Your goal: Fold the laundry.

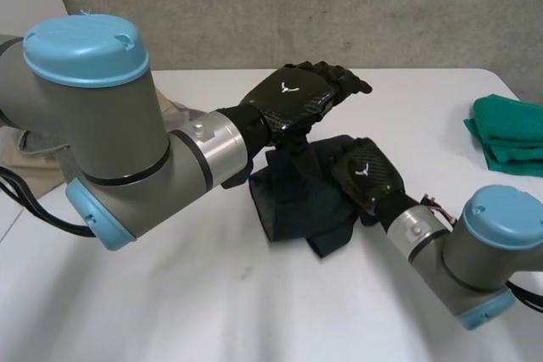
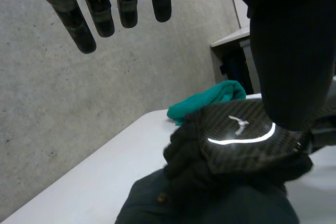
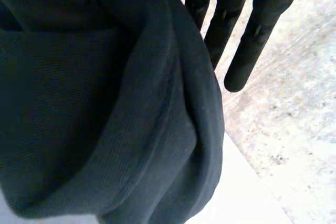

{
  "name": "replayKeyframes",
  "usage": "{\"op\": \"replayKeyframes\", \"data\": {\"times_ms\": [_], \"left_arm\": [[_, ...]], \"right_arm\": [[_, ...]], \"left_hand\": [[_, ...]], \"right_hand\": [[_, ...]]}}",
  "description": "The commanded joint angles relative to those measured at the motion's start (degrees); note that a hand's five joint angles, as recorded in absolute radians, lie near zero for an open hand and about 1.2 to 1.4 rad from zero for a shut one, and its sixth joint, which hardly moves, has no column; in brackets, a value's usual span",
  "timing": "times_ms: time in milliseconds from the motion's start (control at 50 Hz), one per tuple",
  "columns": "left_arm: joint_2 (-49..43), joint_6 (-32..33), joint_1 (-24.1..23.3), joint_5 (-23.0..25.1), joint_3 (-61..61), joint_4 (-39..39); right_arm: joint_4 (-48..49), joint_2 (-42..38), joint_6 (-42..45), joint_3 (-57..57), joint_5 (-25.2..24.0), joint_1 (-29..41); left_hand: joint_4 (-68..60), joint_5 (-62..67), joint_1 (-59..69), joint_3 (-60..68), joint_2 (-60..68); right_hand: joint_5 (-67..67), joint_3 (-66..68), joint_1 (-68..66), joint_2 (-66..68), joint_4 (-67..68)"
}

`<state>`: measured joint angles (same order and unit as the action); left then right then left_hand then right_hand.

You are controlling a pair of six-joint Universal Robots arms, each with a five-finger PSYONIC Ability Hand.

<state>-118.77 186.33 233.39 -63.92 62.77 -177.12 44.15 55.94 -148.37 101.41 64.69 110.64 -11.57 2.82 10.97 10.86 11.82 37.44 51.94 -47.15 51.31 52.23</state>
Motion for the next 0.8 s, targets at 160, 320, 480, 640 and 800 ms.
{"op": "replayKeyframes", "data": {"times_ms": [160,320,480,640,800], "left_arm": [[0.2,0.0,0.84,-0.06,0.33,-0.07],[2.66,-0.09,0.84,-0.15,0.16,-1.38],[4.51,-1.84,0.84,-0.06,0.16,-3.32],[4.34,-2.64,0.67,-0.06,0.25,-3.5],[4.16,-2.64,0.58,-0.06,0.6,-3.5]], "right_arm": [[-4.25,-2.77,-4.47,-10.08,0.61,-0.33],[-6.0,2.94,-9.03,-20.54,2.63,-5.16],[-6.97,4.62,-23.79,-32.67,1.58,-17.28],[-6.1,-7.85,-30.49,-43.92,-3.24,-31.79],[0.93,-27.01,-31.28,-52.89,-15.63,-40.58]], "left_hand": [[-0.66,-0.59,1.26,1.37,0.41],[-0.66,-0.59,1.26,1.37,0.41],[-0.83,-0.42,1.43,1.54,0.58],[-0.66,-0.59,1.26,1.37,0.41],[-0.83,-0.42,1.43,1.54,0.58]], "right_hand": [[32.56,28.06,-32.85,28.69,27.77],[32.56,28.06,-32.85,28.69,27.77],[32.56,28.06,-32.85,28.69,27.77],[32.56,28.06,-32.85,28.69,27.77],[32.56,28.06,-32.85,28.69,27.77]]}}
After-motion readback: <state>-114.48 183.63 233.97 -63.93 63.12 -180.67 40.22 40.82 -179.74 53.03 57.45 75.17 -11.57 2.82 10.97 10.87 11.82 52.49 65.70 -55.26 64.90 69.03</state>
